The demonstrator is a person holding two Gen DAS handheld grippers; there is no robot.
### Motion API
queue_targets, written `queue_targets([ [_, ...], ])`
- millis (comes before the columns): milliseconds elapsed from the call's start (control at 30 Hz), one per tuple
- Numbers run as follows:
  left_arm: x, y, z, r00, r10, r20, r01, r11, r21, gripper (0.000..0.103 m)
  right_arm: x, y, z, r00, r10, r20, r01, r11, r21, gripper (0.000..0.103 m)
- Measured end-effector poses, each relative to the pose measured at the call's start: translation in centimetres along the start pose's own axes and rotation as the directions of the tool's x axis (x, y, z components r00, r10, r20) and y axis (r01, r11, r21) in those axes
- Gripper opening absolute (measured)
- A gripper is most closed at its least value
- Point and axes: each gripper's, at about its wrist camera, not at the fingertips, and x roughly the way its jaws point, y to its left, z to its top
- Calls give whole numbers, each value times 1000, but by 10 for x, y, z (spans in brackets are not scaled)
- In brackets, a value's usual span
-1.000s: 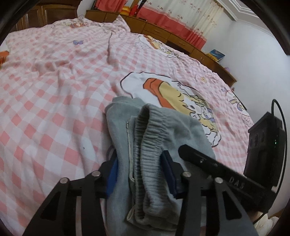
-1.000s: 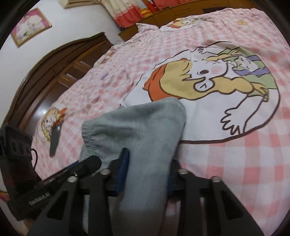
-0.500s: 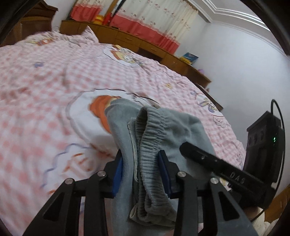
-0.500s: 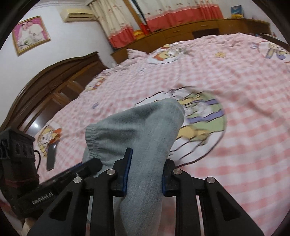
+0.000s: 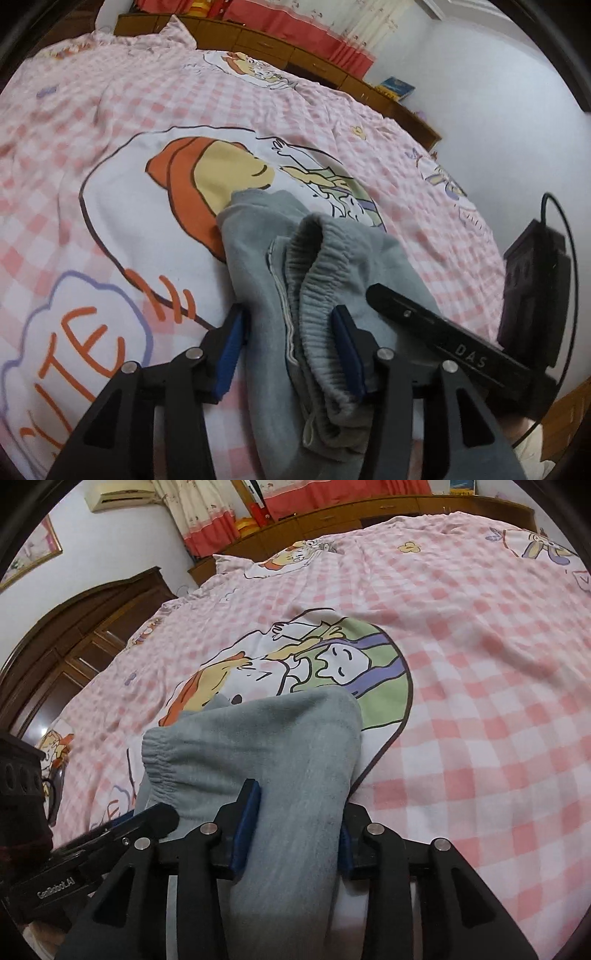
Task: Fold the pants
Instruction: 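Fold the pants over with both tools and release onto the bed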
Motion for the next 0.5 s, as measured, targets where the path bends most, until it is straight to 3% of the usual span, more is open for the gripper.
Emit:
queue_targets([
  [167, -22, -20, 5, 999, 47, 26, -49, 998, 44, 36, -21, 11, -2, 997, -78, 19, 78, 996, -48, 40],
  [267, -36, -34, 9, 993, 99, 68, -105, 991, 82, 34, -28, 17, -3, 994, -104, 21, 105, 992, -71, 40],
  [433, -52, -50, 14, 987, 103, 122, -119, 985, 127, 33, -44, 14, -6, 994, -89, 57, 92, 994, -60, 40],
  [500, -49, -56, 15, 990, 89, 111, -107, 980, 169, 25, -53, 15, -8, 991, -114, 77, 118, 991, -58, 40],
])
